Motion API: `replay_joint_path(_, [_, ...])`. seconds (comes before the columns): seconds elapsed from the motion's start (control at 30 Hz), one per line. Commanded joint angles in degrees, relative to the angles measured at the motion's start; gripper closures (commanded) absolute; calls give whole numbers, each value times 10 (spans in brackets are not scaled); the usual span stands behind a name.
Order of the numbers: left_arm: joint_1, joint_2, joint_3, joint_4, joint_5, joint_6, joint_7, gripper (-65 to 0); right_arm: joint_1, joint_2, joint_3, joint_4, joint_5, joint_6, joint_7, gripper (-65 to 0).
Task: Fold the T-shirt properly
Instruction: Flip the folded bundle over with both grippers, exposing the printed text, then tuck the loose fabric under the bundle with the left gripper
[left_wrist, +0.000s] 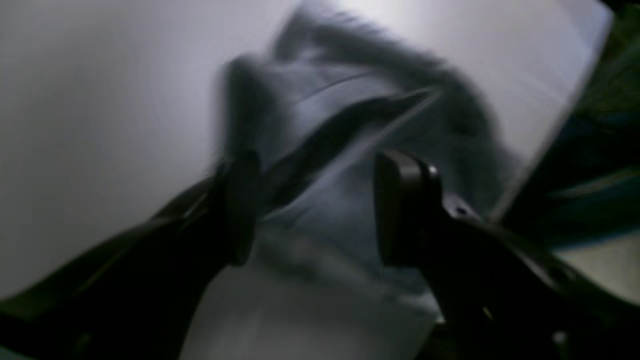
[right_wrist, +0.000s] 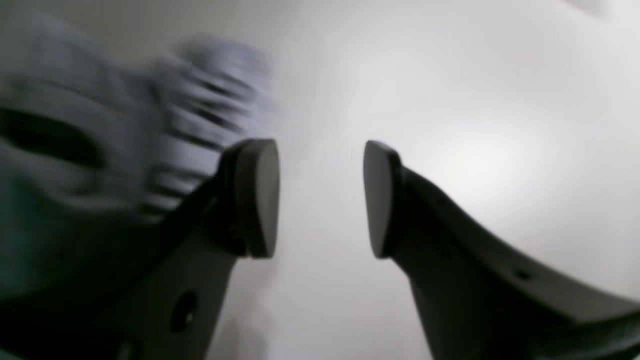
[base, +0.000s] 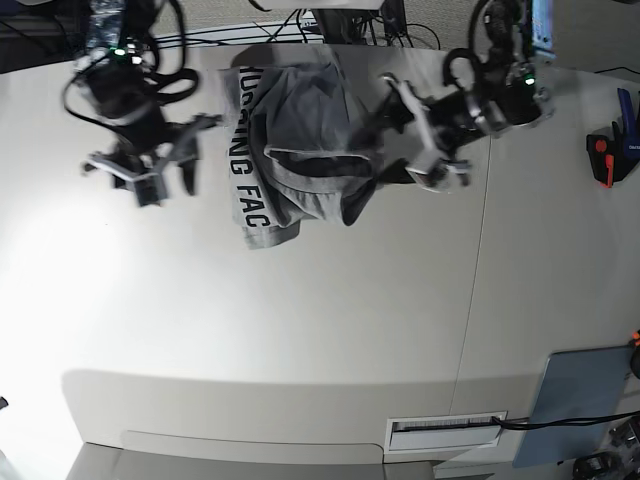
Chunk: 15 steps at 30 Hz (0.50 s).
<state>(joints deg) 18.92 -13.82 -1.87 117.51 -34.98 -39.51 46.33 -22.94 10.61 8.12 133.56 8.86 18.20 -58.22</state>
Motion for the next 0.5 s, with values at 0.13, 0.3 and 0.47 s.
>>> replay_joint_path(0.13, [-47,-2,105,10,57,35,-13,-343,-36,55,106,10,2,-14,10,-273])
replay_joint_path(0.3, [-69,-1,188,8,60,23,-14,-343,-55,67,166,10,8,-15,7,-273])
replay_joint_path(0.47, [-89,-2,264,-10,129,95,-14,-343,-64,67,171,10,12,-15,-2,-273])
